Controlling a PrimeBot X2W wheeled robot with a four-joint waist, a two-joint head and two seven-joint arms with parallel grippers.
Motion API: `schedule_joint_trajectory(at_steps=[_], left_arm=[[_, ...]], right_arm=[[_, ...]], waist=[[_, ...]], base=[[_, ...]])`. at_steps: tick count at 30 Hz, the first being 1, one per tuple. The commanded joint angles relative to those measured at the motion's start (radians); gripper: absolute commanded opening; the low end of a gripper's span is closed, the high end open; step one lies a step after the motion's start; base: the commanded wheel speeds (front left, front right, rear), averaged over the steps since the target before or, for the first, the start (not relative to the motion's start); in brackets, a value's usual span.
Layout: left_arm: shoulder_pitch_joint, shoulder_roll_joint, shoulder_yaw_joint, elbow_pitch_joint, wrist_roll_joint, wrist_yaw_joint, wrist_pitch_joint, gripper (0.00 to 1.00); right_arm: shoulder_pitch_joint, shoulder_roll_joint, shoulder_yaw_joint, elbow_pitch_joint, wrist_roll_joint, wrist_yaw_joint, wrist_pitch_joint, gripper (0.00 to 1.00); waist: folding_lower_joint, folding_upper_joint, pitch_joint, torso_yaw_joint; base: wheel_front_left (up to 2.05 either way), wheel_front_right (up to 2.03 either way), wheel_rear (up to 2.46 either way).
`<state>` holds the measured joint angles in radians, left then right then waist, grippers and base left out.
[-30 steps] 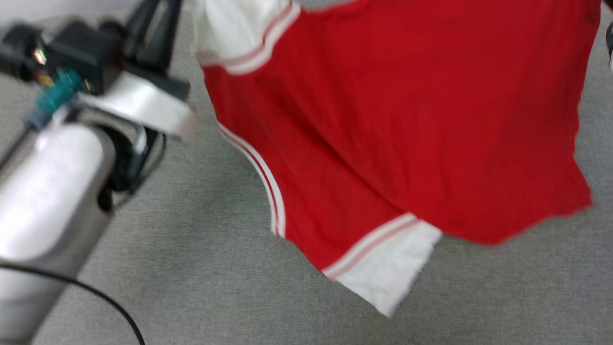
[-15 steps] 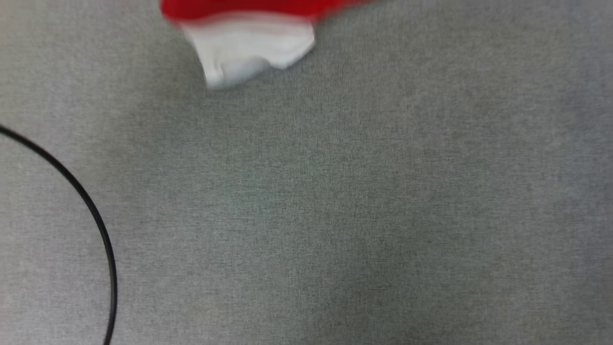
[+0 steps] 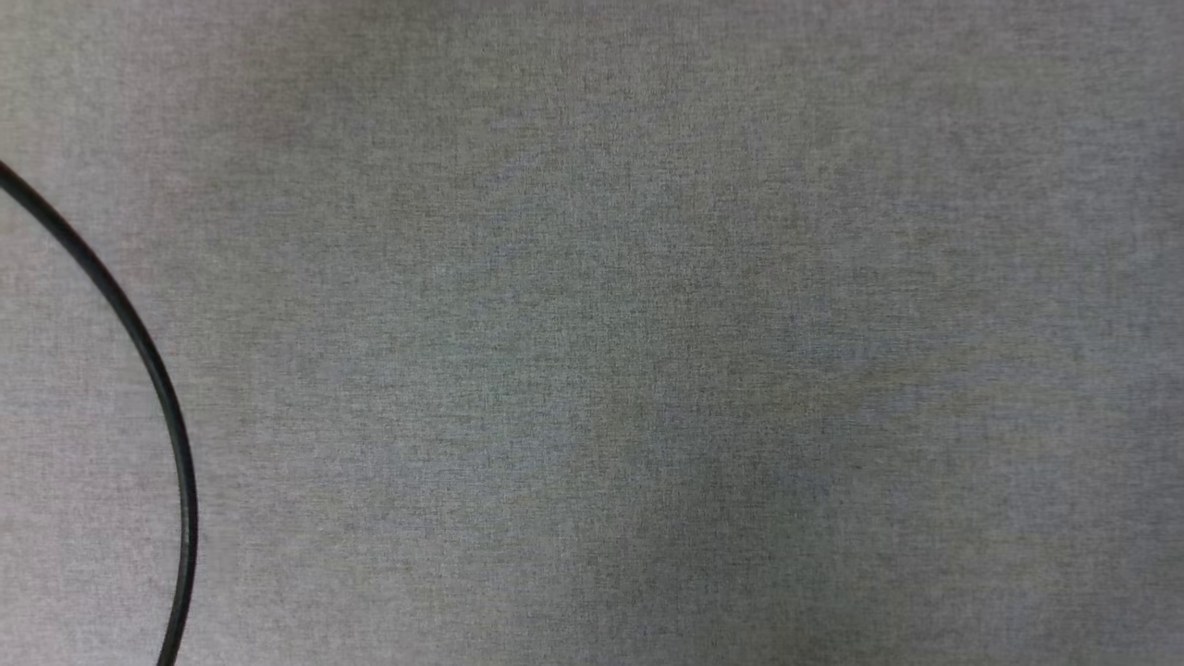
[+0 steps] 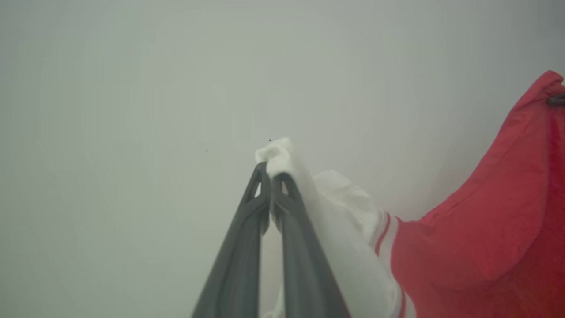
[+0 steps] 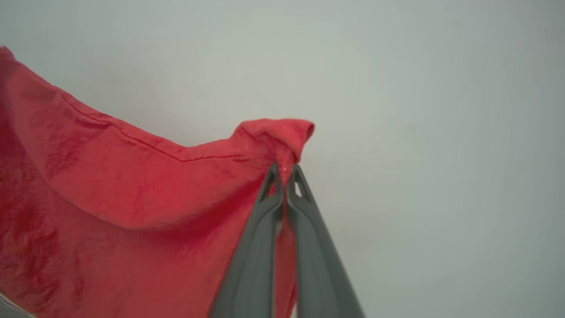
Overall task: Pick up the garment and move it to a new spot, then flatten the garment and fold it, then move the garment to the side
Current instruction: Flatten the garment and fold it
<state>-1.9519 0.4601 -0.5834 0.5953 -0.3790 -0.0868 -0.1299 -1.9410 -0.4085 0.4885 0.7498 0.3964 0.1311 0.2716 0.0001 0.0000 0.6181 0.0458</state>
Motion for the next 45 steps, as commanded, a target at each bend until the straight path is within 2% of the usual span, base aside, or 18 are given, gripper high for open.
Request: schedule_joint_trajectory(at_steps=[1, 6, 15, 21, 27, 31, 38, 45], left_arm=[[0.021, -0.006, -0.008, 0.024, -0.002, -0.004, -0.012, 0.00], [0.091, -0.019, -0.044, 0.080, -0.001, -0.012, -0.054, 0.00], [0.356, -0.030, -0.106, 0.136, -0.026, -0.023, -0.117, 0.00], [0.596, -0.006, -0.119, 0.091, -0.052, -0.020, -0.134, 0.00], [0.827, 0.020, -0.112, -0.015, -0.077, 0.008, -0.137, 0.00], [1.034, 0.053, -0.109, -0.119, -0.102, 0.044, -0.137, 0.00], [1.397, 0.123, -0.109, -0.298, -0.168, 0.142, -0.130, 0.00], [1.718, 0.208, -0.113, -0.508, -0.238, 0.270, -0.087, 0.00]], right_arm=[[0.009, 0.004, 0.023, 0.020, 0.007, -0.001, -0.011, 0.00], [0.080, -0.012, 0.109, 0.057, 0.036, -0.001, -0.053, 0.00], [0.305, -0.012, 0.259, 0.089, 0.150, -0.001, -0.127, 0.00], [0.486, -0.044, 0.367, 0.054, 0.238, -0.001, -0.179, 0.00], [0.656, -0.096, 0.445, 0.004, 0.322, -0.001, -0.222, 0.00], [0.795, -0.134, 0.496, -0.036, 0.379, -0.001, -0.252, 0.00], [1.016, -0.202, 0.549, -0.098, 0.456, -0.001, -0.296, 0.00], [1.215, -0.280, 0.568, -0.179, 0.494, -0.001, -0.318, 0.00]], waist=[[-0.0001, 0.0000, 0.010, 0.002], [-0.0001, 0.0000, 0.014, 0.009], [-0.0001, 0.0000, -0.044, 0.005], [-0.0001, 0.0000, -0.117, 0.008], [-0.0001, 0.0000, -0.199, 0.004], [-0.0001, 0.0000, -0.263, -0.006], [-0.0001, 0.0000, -0.372, -0.019], [-0.0001, 0.0000, -0.460, -0.025]], base=[[0.00, 0.00, 0.00], [0.00, 0.00, 0.00], [0.00, 0.00, 0.00], [0.00, 0.00, 0.00], [0.00, 0.00, 0.00], [0.00, 0.00, 0.00], [0.00, 0.00, 0.00], [0.00, 0.00, 0.00]])
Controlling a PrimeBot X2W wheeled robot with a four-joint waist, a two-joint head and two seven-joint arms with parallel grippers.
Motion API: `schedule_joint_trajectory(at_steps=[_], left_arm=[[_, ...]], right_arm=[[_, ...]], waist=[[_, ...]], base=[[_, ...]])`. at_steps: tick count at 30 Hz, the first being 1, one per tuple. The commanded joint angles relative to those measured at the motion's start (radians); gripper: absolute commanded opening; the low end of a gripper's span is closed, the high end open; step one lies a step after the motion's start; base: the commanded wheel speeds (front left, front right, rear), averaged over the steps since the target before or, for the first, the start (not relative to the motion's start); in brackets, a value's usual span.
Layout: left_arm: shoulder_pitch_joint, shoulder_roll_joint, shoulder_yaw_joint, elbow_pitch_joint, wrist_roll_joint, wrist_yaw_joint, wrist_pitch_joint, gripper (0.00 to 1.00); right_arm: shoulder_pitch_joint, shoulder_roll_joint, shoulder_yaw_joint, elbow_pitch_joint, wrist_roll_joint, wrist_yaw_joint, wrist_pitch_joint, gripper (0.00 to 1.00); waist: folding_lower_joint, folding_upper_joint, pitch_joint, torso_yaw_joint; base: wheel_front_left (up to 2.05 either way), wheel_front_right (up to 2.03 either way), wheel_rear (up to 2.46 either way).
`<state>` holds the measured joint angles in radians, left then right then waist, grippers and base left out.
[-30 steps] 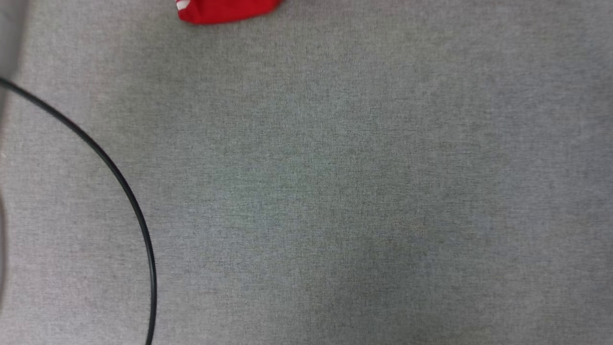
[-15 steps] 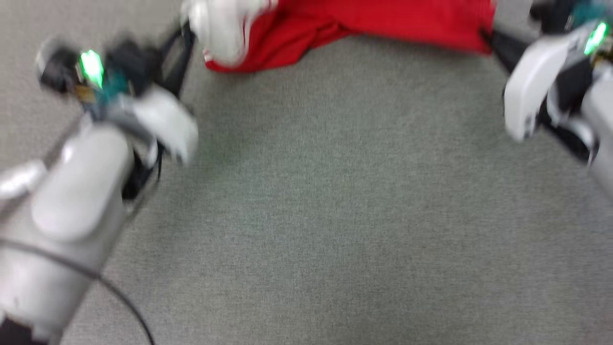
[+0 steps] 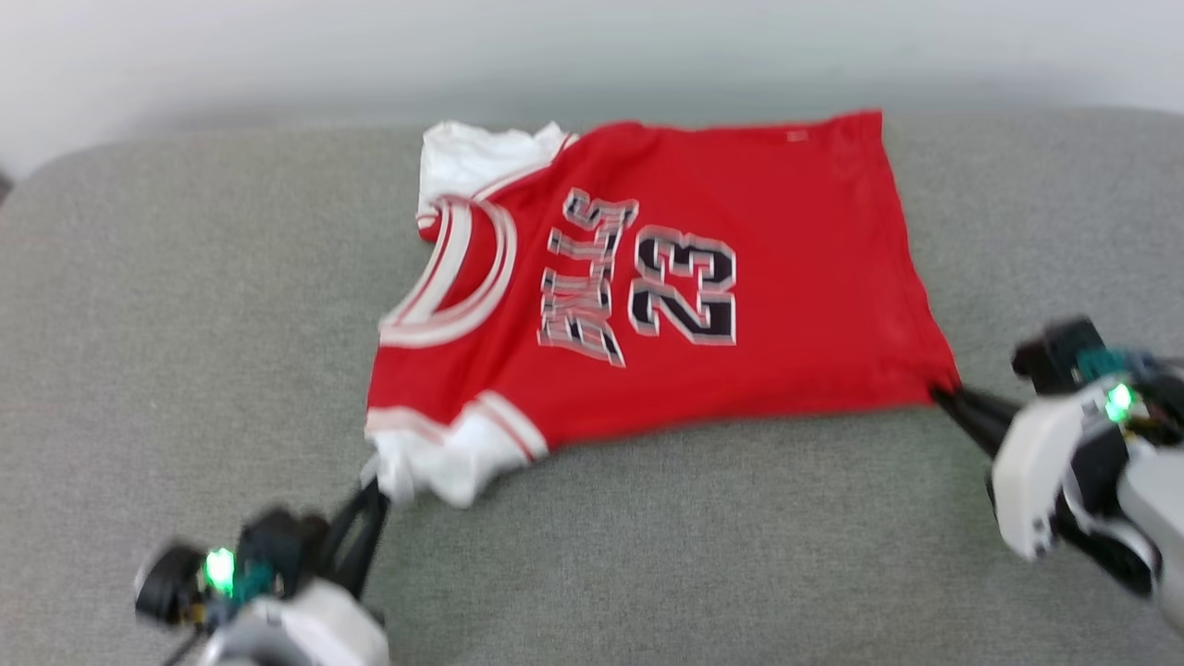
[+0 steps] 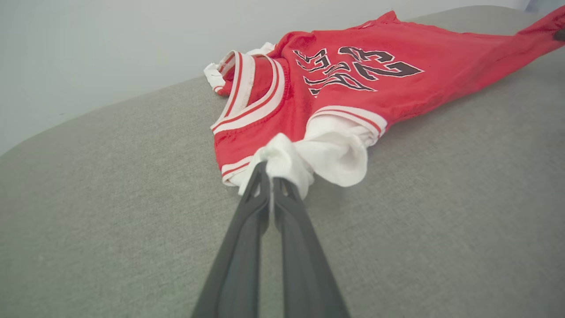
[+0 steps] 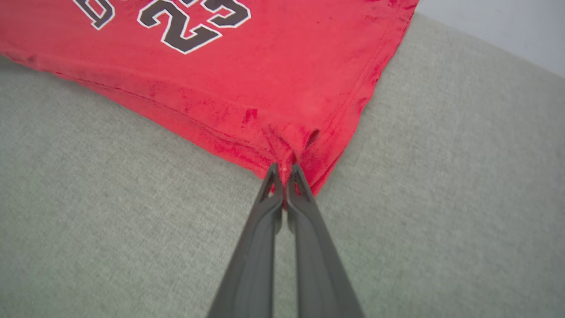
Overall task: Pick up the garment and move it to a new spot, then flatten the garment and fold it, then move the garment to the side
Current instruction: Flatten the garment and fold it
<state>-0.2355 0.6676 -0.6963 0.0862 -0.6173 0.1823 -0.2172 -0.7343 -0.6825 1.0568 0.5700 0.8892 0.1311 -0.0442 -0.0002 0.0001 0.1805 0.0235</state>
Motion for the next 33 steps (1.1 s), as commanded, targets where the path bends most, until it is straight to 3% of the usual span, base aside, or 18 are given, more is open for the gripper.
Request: schedule_joint_trajectory(at_steps=[1, 7, 17, 26, 33], left_arm=[[0.040, 0.007, -0.002, -0.027, -0.008, 0.019, 0.005, 0.00], [0.254, 0.025, -0.011, -0.130, -0.082, 0.095, 0.011, 0.00], [0.473, 0.039, -0.040, -0.191, -0.163, 0.150, 0.021, 0.00], [0.392, 0.066, -0.020, -0.203, -0.126, 0.136, 0.018, 0.00], [0.209, 0.110, -0.011, -0.203, -0.053, 0.068, 0.059, 0.00]], right_arm=[[0.039, -0.017, -0.003, -0.011, 0.008, -0.001, -0.003, 0.00], [0.226, -0.074, -0.022, -0.103, 0.036, -0.001, 0.011, 0.00], [0.524, -0.127, -0.144, -0.242, 0.033, -0.001, 0.044, 0.00], [0.624, -0.086, -0.334, -0.334, -0.041, -0.001, 0.115, 0.00], [0.636, -0.043, -0.503, -0.427, -0.107, -0.001, 0.183, 0.00]], waist=[[0.0002, -0.0001, -0.034, -0.002], [0.0002, -0.0001, -0.096, -0.006], [0.0002, -0.0001, -0.170, -0.002], [0.0002, -0.0001, -0.172, 0.001], [0.0002, -0.0001, -0.126, 0.007]], base=[[0.00, 0.00, 0.00], [0.00, 0.00, 0.00], [0.00, 0.00, 0.00], [0.00, 0.00, 0.00], [0.00, 0.00, 0.00]])
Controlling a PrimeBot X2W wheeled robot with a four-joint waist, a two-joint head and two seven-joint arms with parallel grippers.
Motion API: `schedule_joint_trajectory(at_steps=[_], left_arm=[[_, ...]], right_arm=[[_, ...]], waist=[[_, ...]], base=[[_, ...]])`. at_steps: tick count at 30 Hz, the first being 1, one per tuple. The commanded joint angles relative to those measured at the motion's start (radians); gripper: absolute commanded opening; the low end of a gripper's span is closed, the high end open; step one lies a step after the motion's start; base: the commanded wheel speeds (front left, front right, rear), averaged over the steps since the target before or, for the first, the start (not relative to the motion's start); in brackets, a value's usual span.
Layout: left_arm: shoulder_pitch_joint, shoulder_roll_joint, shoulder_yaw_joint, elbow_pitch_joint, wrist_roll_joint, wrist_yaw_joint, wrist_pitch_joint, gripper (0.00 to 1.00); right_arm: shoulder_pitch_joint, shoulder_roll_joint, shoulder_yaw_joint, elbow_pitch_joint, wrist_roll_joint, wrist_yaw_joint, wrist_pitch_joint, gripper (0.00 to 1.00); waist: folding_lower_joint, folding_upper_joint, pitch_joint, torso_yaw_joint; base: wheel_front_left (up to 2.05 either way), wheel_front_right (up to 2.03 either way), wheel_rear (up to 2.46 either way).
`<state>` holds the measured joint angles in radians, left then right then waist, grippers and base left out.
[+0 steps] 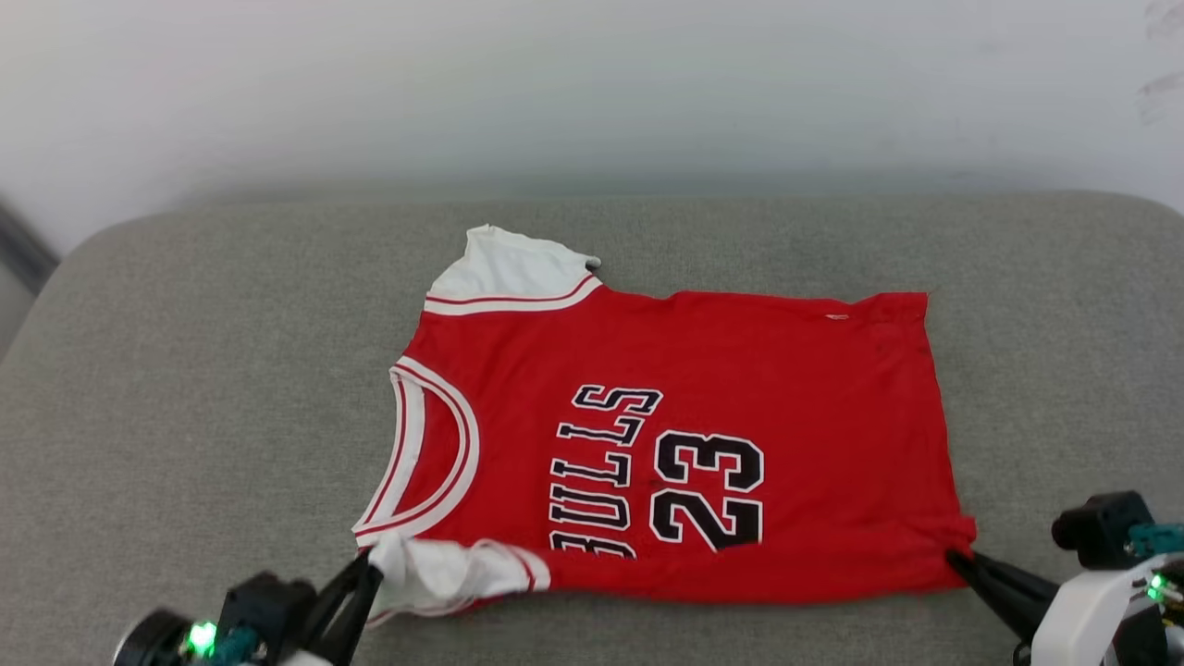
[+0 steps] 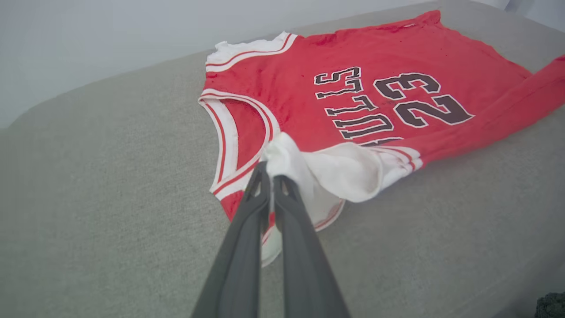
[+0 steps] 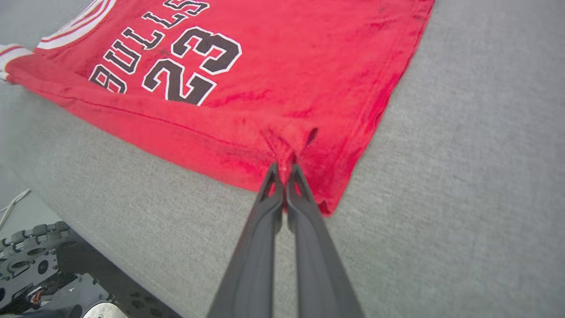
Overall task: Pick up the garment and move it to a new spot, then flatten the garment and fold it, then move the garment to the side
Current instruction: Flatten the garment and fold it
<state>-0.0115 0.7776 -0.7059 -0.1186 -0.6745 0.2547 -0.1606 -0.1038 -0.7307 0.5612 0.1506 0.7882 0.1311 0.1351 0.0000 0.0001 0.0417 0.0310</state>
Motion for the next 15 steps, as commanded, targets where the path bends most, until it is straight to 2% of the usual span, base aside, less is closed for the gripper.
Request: schedule_joint_trajectory(at_steps=[1, 9, 15], left_arm=[[-0.045, 0.003, -0.004, 0.006, 0.012, -0.021, 0.014, 0.00], [-0.269, 0.013, -0.001, 0.061, 0.068, -0.117, 0.087, 0.00], [-0.369, -0.003, 0.016, 0.154, 0.069, -0.157, 0.084, 0.00]], right_arm=[[0.002, 0.012, -0.027, -0.021, -0.015, -0.001, 0.018, 0.00], [-0.032, 0.072, -0.146, -0.100, -0.081, -0.001, 0.102, 0.00], [-0.058, 0.117, -0.191, -0.096, -0.102, -0.001, 0.139, 0.00]], waist=[[0.0000, -0.0001, 0.024, -0.002], [0.0000, -0.0001, 0.119, -0.027], [0.0000, -0.0001, 0.192, -0.050]], base=[[0.00, 0.00, 0.00], [0.00, 0.00, 0.00], [0.00, 0.00, 0.00]])
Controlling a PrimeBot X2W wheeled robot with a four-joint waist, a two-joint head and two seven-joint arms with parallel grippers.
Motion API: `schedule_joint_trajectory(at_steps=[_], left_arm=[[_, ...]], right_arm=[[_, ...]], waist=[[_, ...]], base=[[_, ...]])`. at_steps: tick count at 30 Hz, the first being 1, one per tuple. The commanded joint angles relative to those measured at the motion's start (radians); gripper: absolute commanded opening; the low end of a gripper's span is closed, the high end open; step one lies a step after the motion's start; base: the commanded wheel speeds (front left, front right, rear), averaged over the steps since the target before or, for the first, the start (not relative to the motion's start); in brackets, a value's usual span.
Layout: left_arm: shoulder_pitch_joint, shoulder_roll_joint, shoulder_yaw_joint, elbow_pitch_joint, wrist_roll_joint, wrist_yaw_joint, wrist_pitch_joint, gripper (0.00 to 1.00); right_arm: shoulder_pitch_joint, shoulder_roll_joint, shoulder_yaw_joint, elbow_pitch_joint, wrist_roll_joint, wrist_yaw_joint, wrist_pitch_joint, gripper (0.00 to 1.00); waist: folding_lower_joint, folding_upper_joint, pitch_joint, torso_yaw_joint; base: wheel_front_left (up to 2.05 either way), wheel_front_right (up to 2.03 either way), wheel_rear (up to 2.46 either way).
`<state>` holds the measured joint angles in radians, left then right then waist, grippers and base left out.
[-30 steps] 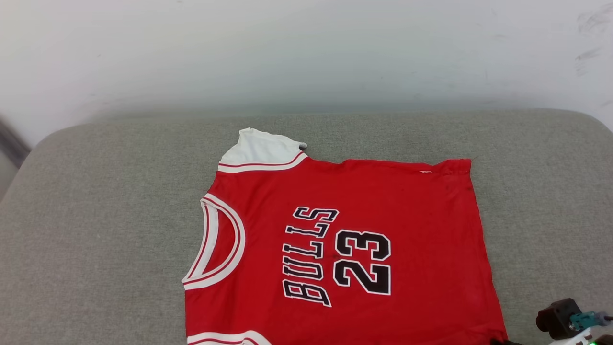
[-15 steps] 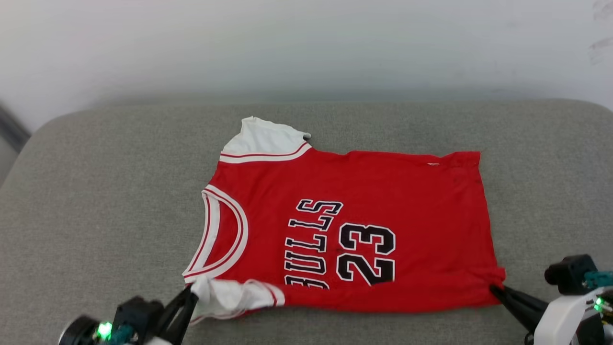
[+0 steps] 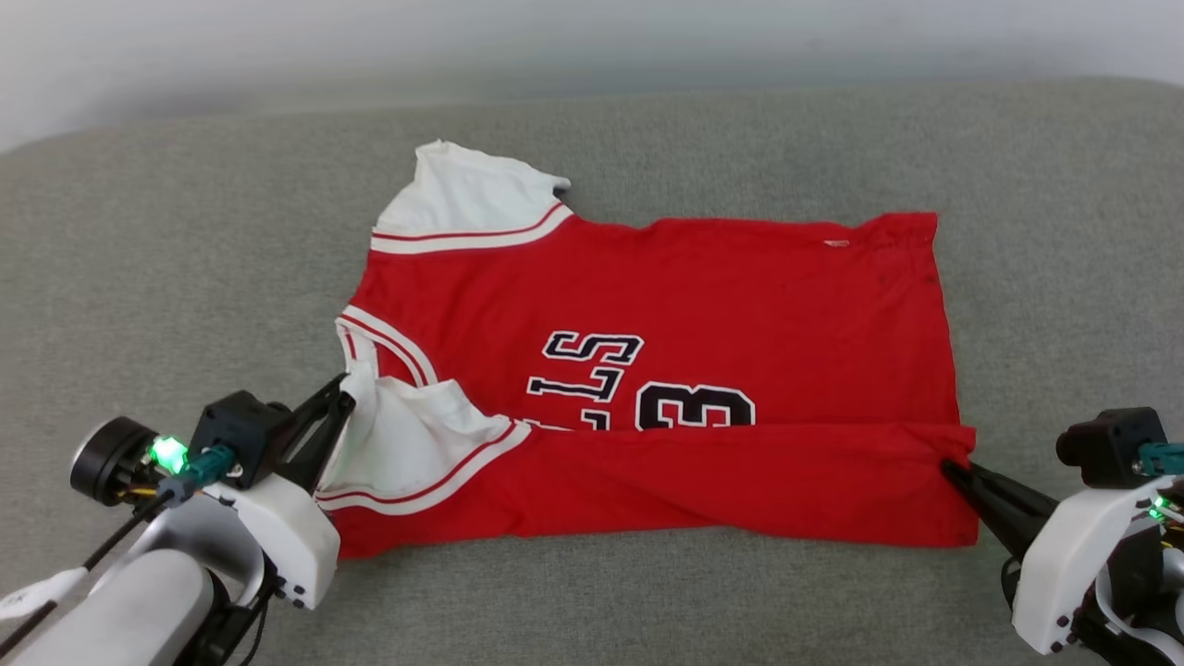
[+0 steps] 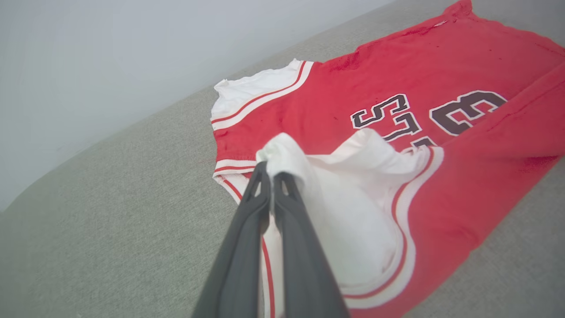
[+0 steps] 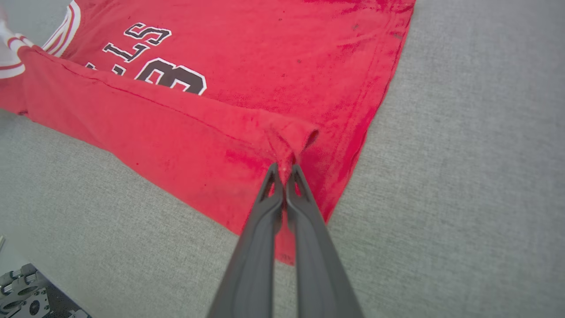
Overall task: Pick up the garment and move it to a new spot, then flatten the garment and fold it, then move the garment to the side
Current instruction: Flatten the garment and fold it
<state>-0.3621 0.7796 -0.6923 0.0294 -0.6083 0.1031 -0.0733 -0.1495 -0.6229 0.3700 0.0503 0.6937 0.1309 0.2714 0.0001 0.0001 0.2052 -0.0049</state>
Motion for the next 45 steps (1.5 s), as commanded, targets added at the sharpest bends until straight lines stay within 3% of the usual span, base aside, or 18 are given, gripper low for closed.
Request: schedule_joint_trajectory(at_steps=[1, 10, 18, 19, 20, 21, 24, 32, 45], left_arm=[[-0.029, -0.006, 0.001, 0.025, 0.006, -0.011, -0.003, 0.00], [-0.102, -0.060, -0.029, 0.196, 0.009, -0.070, -0.005, 0.00], [-0.143, -0.107, -0.064, 0.356, -0.003, -0.132, 0.005, 0.00], [-0.147, -0.115, -0.064, 0.366, -0.012, -0.140, 0.009, 0.00], [-0.152, -0.117, -0.064, 0.375, -0.018, -0.148, 0.014, 0.33], [-0.161, -0.117, -0.061, 0.380, -0.019, -0.150, 0.013, 1.00], [-0.178, -0.106, -0.056, 0.379, -0.028, -0.156, 0.026, 1.00], [-0.236, -0.018, -0.047, 0.251, -0.081, -0.185, 0.202, 1.00], [-0.311, 0.091, -0.103, 0.053, -0.359, -0.221, 0.766, 1.00]], right_arm=[[-0.019, 0.017, -0.002, 0.008, -0.012, -0.001, 0.008, 0.00], [-0.088, 0.055, 0.008, 0.110, -0.036, -0.001, 0.020, 0.00], [-0.119, 0.062, 0.051, 0.168, -0.025, -0.001, 0.025, 0.00], [-0.120, 0.062, 0.052, 0.169, -0.024, -0.001, 0.024, 0.09], [-0.119, 0.061, 0.054, 0.165, -0.023, -0.001, 0.025, 0.40], [-0.118, 0.058, 0.053, 0.159, -0.023, -0.001, 0.023, 1.00], [-0.112, 0.052, 0.044, 0.129, -0.027, -0.001, 0.011, 1.00], [-0.060, 0.048, -0.001, 0.068, -0.052, -0.001, 0.005, 1.00], [-0.046, 0.066, -0.024, 0.023, -0.081, -0.001, 0.028, 1.00]], waist=[[-0.0001, -0.0001, 0.042, -0.018], [-0.0001, -0.0001, 0.132, -0.021], [-0.0001, -0.0001, 0.124, -0.015], [-0.0001, -0.0001, 0.116, -0.014], [-0.0001, -0.0001, 0.107, -0.013], [-0.0001, -0.0001, 0.099, -0.011], [-0.0001, -0.0001, 0.071, -0.008], [-0.0001, -0.0001, 0.007, 0.010], [-0.0001, -0.0001, 0.007, 0.021]], base=[[0.00, 0.00, 0.00], [0.00, 0.00, 0.00], [0.00, 0.00, 0.00], [0.00, 0.00, 0.00], [0.00, 0.00, 0.00], [0.00, 0.00, 0.00], [0.00, 0.00, 0.00], [0.00, 0.00, 0.00], [0.00, 0.00, 0.00]])
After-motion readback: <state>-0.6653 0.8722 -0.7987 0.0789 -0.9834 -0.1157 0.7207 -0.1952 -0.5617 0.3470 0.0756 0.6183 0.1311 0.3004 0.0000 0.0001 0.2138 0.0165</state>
